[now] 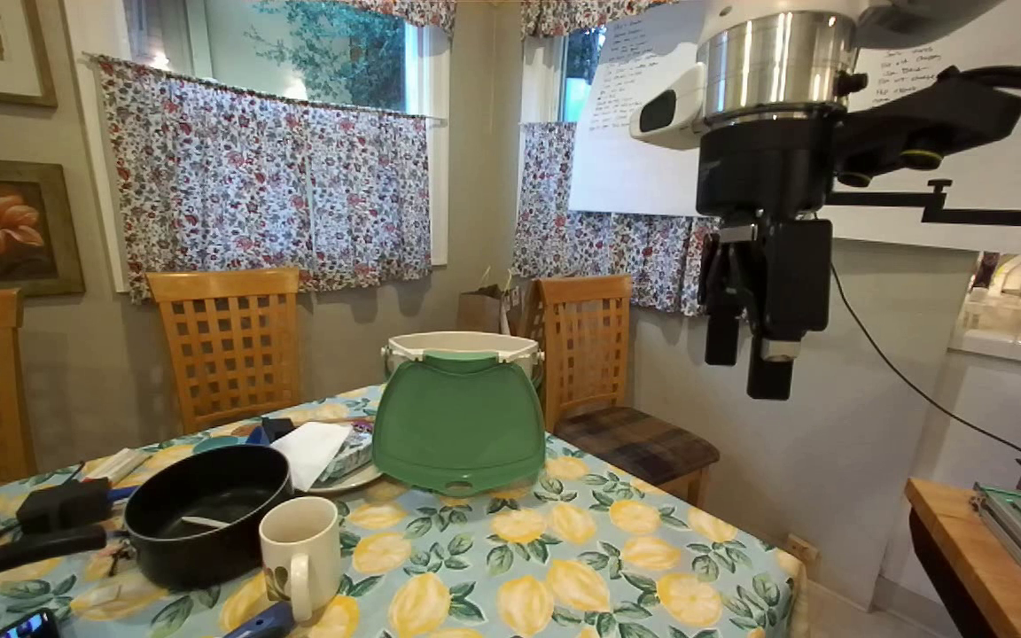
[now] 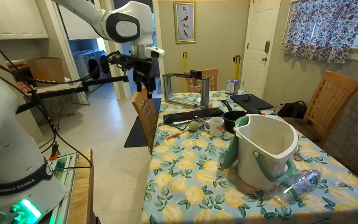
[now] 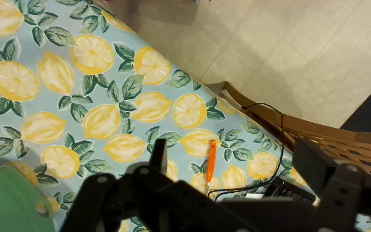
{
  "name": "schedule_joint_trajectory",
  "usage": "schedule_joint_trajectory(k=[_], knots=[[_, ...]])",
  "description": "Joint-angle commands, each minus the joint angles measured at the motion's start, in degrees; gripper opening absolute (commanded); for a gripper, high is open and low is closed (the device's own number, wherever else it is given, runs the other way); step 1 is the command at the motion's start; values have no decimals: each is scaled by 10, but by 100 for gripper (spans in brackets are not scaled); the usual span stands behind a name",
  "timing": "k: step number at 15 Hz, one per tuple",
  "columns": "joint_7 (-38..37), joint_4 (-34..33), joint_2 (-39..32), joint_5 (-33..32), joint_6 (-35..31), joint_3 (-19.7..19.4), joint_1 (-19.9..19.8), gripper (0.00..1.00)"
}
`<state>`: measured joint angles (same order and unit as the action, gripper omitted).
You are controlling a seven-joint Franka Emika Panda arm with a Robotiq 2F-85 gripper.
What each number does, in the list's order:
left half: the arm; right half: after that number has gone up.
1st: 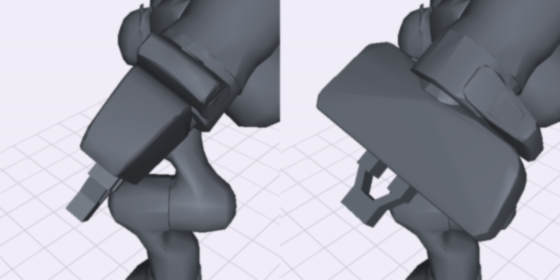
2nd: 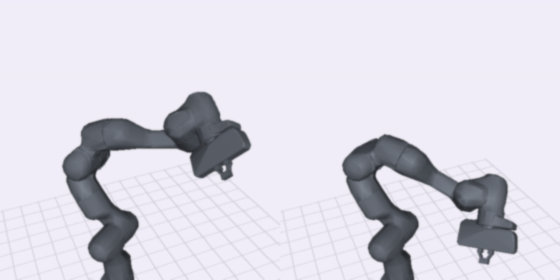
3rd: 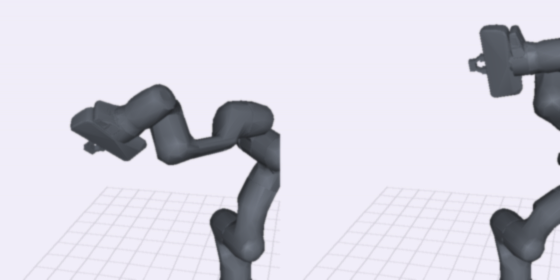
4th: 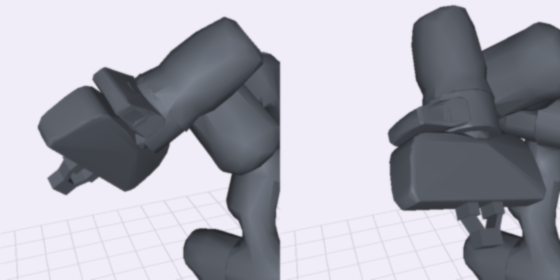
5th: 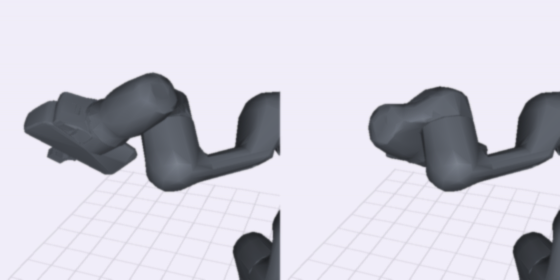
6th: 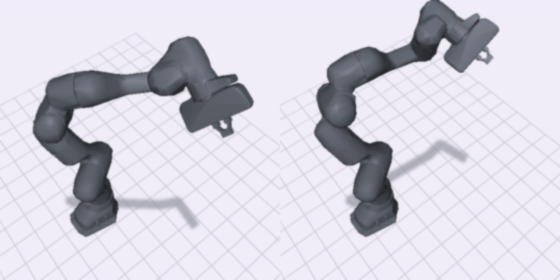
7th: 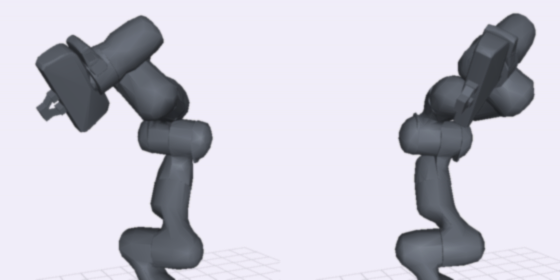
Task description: Pick up the circular object and put it inside the white mug
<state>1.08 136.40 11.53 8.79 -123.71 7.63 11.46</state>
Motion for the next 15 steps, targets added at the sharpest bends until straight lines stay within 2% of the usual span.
schedule_joint_trajectory(k=[1, 4, 9, 11, 15], knots=[[-7, -6, -4, -4, -1, 3, -10, 100], [0, -38, -34, -25, -3, -10, -30, 100], [0, -119, -116, -104, -55, -22, -62, 100], [-5, -159, -157, -133, -75, -23, -64, 100], [6, -225, -240, -140, -109, -18, -52, 100]])
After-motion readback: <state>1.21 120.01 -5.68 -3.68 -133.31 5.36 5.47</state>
